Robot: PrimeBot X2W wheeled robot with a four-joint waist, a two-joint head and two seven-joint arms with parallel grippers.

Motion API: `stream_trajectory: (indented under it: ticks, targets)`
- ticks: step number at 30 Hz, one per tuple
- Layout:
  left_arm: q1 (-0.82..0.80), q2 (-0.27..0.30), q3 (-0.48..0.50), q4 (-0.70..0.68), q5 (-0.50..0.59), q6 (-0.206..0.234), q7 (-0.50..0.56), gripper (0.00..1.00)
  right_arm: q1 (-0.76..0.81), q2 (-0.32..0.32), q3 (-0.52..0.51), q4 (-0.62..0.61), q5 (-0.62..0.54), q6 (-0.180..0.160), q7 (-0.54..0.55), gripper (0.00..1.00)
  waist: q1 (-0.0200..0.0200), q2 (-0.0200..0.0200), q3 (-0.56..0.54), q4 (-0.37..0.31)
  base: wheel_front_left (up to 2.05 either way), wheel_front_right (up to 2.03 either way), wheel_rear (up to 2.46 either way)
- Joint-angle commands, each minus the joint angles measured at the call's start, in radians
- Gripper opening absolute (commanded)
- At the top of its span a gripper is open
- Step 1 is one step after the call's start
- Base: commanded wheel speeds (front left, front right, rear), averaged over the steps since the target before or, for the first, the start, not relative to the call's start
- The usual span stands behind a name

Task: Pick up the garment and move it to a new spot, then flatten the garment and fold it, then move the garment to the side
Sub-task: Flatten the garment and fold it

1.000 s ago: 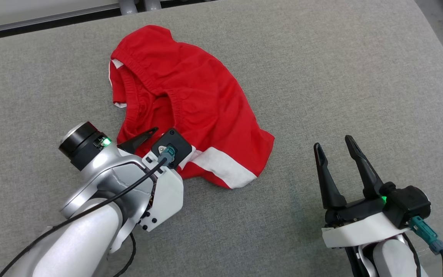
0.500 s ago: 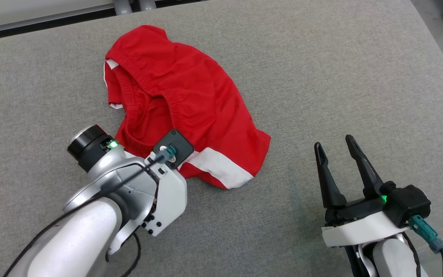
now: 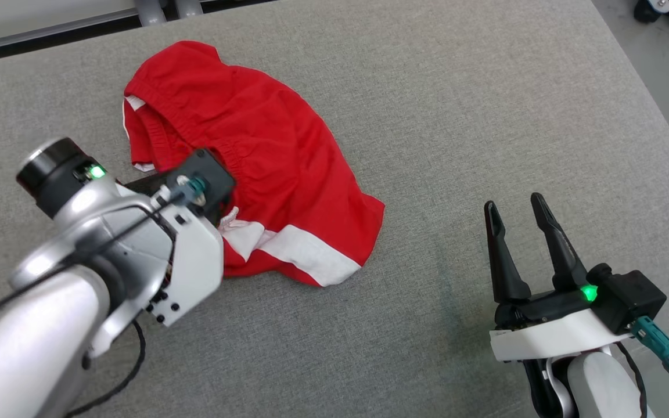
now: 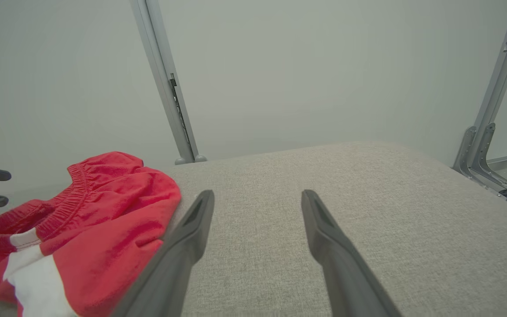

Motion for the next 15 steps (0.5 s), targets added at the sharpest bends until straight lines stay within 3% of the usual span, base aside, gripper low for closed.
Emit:
stream_trajectory:
  ticks: [1,8,15]
  targets:
    - [0.021,0.010,-0.014,-0.017,0.036,0.015,0.004,1.00,0.010,-0.001,0.002,0.003,0.002,-0.002,0.000,1.00,0.0000,-0.0001,0.008,-0.001,0.00,0.00,0.00]
    - [0.049,-0.003,-0.077,-0.047,0.156,0.067,-0.018,1.00,-0.002,-0.001,-0.023,-0.005,-0.020,-0.002,0.000,1.00,0.0000,-0.0001,0.034,0.022,0.00,0.00,0.00]
    - [0.051,-0.022,-0.109,0.000,0.196,0.082,-0.051,1.00,-0.007,-0.001,-0.021,-0.002,-0.039,-0.002,0.000,1.00,0.0000,-0.0001,0.035,0.042,0.00,0.00,0.00]
